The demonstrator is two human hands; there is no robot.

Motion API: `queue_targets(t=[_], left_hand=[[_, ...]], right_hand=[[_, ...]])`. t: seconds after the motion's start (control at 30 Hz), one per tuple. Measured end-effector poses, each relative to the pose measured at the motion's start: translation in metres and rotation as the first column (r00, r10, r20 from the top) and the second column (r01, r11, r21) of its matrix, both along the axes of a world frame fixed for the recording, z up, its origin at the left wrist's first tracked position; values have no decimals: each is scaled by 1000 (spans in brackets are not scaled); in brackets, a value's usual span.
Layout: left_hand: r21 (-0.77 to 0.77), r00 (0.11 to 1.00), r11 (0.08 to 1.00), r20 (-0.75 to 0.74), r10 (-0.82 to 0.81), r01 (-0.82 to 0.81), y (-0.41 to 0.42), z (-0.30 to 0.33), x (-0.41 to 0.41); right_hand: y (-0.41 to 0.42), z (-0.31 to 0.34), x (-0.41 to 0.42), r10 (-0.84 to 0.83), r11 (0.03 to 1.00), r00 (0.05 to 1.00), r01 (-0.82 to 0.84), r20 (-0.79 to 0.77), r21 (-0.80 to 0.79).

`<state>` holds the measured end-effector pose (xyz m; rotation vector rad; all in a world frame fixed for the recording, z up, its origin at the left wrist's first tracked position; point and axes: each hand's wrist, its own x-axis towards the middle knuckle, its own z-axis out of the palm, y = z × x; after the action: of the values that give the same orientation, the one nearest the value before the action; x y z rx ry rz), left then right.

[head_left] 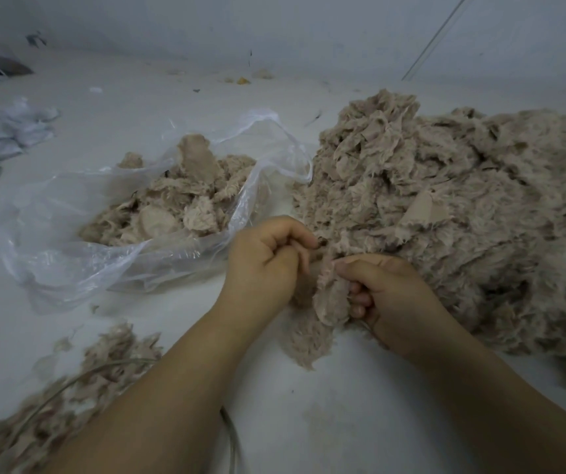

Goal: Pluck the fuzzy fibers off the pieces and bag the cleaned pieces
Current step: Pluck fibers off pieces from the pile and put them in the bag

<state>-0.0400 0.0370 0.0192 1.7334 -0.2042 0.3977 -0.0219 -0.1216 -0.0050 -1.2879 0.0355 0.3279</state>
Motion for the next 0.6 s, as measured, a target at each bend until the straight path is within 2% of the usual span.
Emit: queue_targets(t=[0.07, 0.2, 0.33, 0.43, 0.5, 0.6], left_hand=[[-5, 996, 1000, -86, 25, -26, 3, 1, 2], [92, 944, 973, -279, -178, 211, 1, -1, 1], [117, 971, 985, -214, -103, 131, 0, -6, 5], [167, 992, 985, -124, -23, 44, 2, -5, 7], [55, 978, 998, -208, -20, 32, 4, -4, 7], [-121, 924, 990, -367, -105, 65, 6, -2, 8]], right_hand=[[0, 1, -1, 1, 1000, 1000, 0, -14, 26], [-3, 0, 0, 40, 999, 999, -40, -1, -1], [-5, 0, 0, 96, 995, 995, -96, 17, 15], [-7, -2, -2, 165, 980, 980, -151, 108, -127], [-6, -1, -3, 179, 968, 973, -147, 144, -205], [-7, -3, 0, 110, 986, 991, -99, 77, -131]])
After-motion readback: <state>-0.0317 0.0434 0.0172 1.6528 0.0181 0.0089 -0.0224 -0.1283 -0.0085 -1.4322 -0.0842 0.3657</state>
